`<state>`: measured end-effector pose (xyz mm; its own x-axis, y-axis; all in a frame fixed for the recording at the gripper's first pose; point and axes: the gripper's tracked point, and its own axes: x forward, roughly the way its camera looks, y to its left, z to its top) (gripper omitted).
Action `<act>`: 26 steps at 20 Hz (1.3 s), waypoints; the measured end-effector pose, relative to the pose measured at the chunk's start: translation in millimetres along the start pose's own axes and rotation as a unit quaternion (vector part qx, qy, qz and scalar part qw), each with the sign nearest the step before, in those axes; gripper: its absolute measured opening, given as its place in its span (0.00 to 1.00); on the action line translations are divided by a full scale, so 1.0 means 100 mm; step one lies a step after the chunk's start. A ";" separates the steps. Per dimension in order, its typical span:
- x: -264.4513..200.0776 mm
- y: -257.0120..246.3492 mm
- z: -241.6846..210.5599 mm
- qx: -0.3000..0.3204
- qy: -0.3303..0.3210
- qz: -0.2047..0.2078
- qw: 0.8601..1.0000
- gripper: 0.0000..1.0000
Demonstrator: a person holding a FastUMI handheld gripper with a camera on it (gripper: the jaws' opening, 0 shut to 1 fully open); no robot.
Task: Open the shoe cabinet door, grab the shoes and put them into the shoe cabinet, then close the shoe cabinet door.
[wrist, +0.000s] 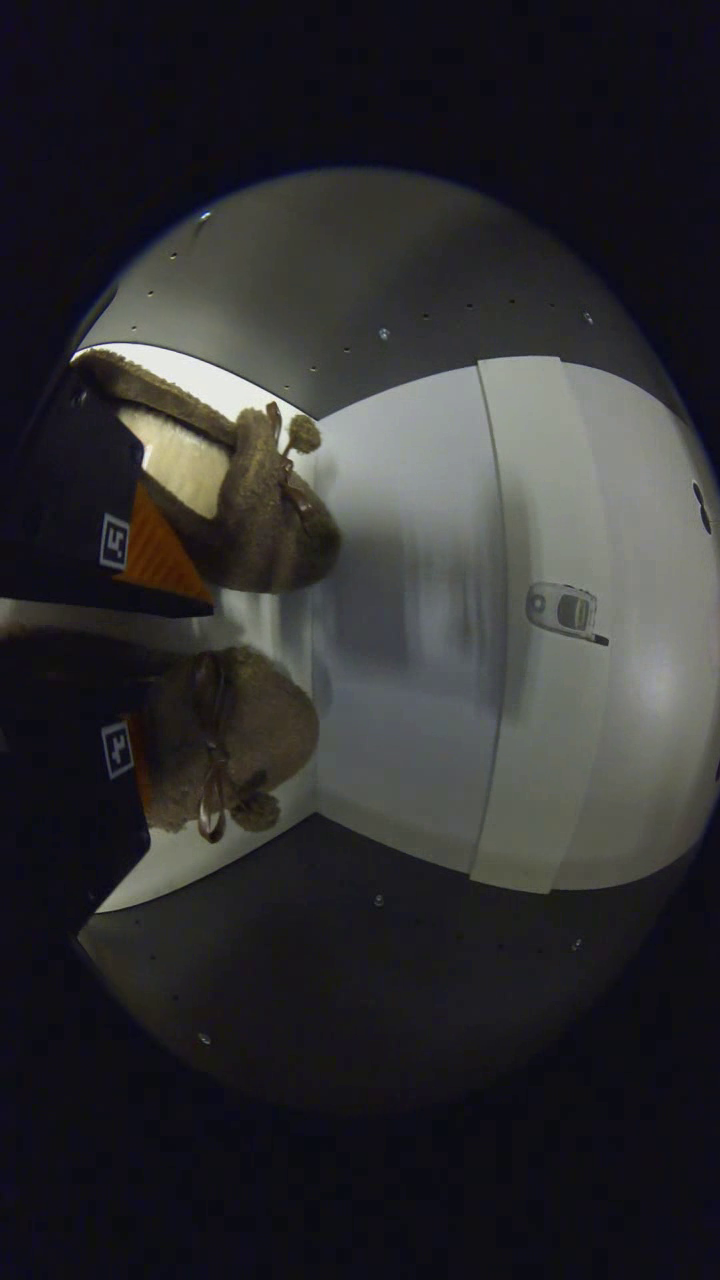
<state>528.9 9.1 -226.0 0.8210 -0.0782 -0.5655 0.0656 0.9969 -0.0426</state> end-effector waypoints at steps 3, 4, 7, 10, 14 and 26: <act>-0.18 -0.01 -0.02 0.010 0.013 0.018 1.000 0.55; -0.24 -0.03 -0.01 0.013 0.012 0.023 1.000 0.62; -0.51 -0.05 0.08 0.034 -0.004 0.041 0.999 0.89; -0.85 -0.16 0.23 0.040 -0.049 0.036 0.997 0.94; -1.40 -0.22 0.38 0.028 -0.118 0.031 0.992 0.97; -4.00 -0.25 0.06 0.004 -0.301 0.021 0.953 0.98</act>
<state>202.7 15.1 6.1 0.9996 -0.0278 0.0095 0.0280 0.9993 -0.0230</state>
